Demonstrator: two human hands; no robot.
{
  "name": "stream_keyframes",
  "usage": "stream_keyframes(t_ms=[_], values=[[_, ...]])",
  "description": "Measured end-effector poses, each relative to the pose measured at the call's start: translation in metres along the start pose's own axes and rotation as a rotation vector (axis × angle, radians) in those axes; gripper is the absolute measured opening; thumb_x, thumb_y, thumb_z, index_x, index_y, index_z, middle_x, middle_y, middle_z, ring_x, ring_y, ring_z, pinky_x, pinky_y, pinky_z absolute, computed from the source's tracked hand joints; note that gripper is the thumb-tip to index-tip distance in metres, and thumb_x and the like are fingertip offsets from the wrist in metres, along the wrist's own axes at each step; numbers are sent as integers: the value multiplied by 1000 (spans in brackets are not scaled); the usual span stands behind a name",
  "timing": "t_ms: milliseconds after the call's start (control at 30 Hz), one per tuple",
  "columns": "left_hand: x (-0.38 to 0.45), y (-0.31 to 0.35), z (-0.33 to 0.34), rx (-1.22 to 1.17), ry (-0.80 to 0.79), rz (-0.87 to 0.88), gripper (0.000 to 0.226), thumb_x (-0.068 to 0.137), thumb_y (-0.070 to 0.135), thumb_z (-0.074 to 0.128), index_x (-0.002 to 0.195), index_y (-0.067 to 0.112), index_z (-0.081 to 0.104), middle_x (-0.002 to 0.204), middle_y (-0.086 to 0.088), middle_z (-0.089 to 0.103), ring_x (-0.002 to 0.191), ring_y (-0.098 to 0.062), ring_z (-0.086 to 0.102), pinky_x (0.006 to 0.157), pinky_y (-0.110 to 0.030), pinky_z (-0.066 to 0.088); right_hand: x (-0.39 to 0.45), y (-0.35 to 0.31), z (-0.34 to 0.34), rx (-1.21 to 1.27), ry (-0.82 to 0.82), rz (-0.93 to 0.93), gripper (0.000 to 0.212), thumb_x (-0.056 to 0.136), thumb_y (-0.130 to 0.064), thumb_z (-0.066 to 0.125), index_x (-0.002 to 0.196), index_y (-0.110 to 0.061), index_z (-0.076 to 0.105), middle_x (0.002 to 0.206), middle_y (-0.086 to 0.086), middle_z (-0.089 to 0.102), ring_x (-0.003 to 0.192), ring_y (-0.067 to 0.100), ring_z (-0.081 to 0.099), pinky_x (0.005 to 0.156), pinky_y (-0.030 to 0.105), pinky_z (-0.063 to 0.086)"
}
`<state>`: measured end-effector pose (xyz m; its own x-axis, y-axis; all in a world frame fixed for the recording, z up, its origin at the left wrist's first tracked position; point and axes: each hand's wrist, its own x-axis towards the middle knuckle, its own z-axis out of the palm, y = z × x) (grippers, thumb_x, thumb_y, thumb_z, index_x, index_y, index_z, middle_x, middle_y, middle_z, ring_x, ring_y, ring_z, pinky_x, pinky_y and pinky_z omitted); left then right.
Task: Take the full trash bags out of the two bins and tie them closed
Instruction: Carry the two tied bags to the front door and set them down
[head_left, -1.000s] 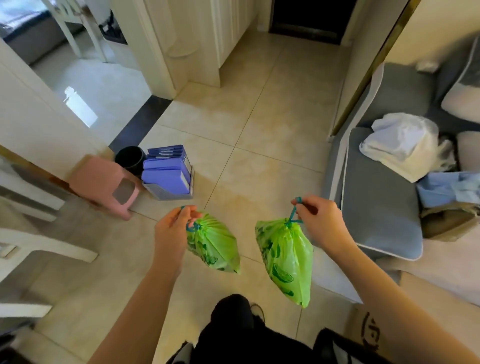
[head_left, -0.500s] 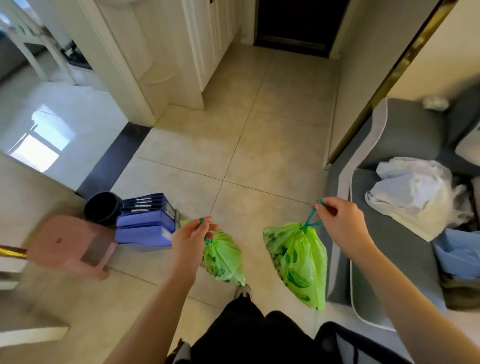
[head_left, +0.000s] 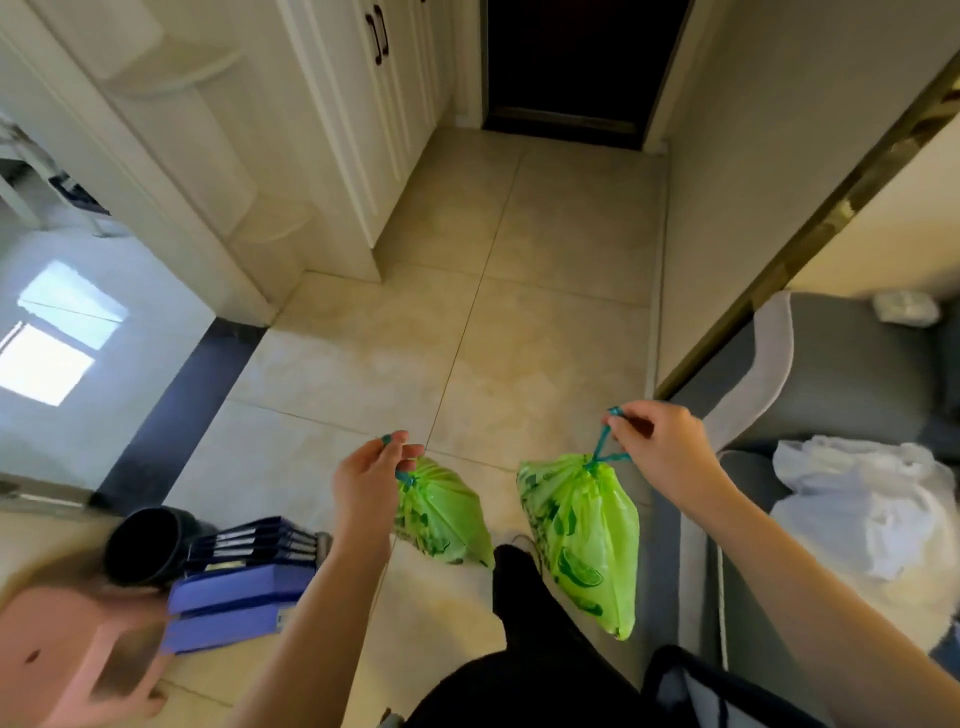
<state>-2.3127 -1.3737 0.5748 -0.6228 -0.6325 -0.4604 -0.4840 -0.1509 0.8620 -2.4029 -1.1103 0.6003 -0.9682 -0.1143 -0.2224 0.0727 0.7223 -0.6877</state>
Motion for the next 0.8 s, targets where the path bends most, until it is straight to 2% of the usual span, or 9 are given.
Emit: stream_keyframes(t_ms=[100,200,267,333,433,467,633,733,800], values=[[37,35,38,-24,23,-3,17,93,19,56,87,20,72,79,4,76,75,-12,66,73,-26,49,66,-6,-11,-22,-53,-7,16,91,-22,59,81,-17,71,75,8,72,74,26,69,71,40,53],[77,71,73,-46,17,2,17,92,20,58,84,24,73,75,6,76,74,-11,66,74,-27,49,129,-14,-23,-22,-37,-9,20,91,-22,59,79,-10,70,73,11,71,71,30,68,69,43,55],[104,93,93,-70,12,-7,17,91,19,60,82,24,73,73,5,75,75,-13,66,75,-27,49,166,-21,-30,-5,-20,-13,18,91,-19,59,82,-8,70,71,6,69,70,28,67,69,43,56],[133,114,112,-72,-6,-2,18,91,20,60,81,25,74,73,3,75,77,-15,66,79,-29,50,204,-28,-37,7,-15,-20,16,91,-17,58,84,-9,70,67,-5,65,70,23,67,65,35,54],[180,142,140,-89,-41,17,15,91,16,59,90,19,74,76,-1,74,79,-17,66,82,-31,52,261,-36,-44,33,11,-15,14,91,-13,58,88,-12,71,66,-18,59,66,10,63,56,10,45],[196,151,149,-90,-53,27,15,91,15,59,93,17,74,76,-2,74,79,-16,66,81,-30,52,281,-39,-45,42,20,-5,14,91,-14,58,89,-11,72,65,-18,58,65,8,61,55,9,45],[280,200,199,-75,-117,28,16,92,15,60,89,21,74,72,0,74,76,-16,65,80,-29,52,381,-61,-56,58,50,35,15,92,-16,58,94,-12,72,70,-10,63,71,16,66,66,29,54],[328,232,232,-38,-151,5,16,92,19,61,84,25,74,71,2,75,74,-17,65,79,-30,52,441,-75,-64,77,112,66,15,92,-14,57,96,-11,72,74,-17,62,70,6,63,73,32,56],[358,253,253,-17,-161,9,15,91,22,62,83,25,74,71,2,75,72,-16,65,79,-31,53,480,-84,-71,79,145,88,16,92,-13,57,94,-8,72,75,-15,63,68,6,62,74,33,55]])
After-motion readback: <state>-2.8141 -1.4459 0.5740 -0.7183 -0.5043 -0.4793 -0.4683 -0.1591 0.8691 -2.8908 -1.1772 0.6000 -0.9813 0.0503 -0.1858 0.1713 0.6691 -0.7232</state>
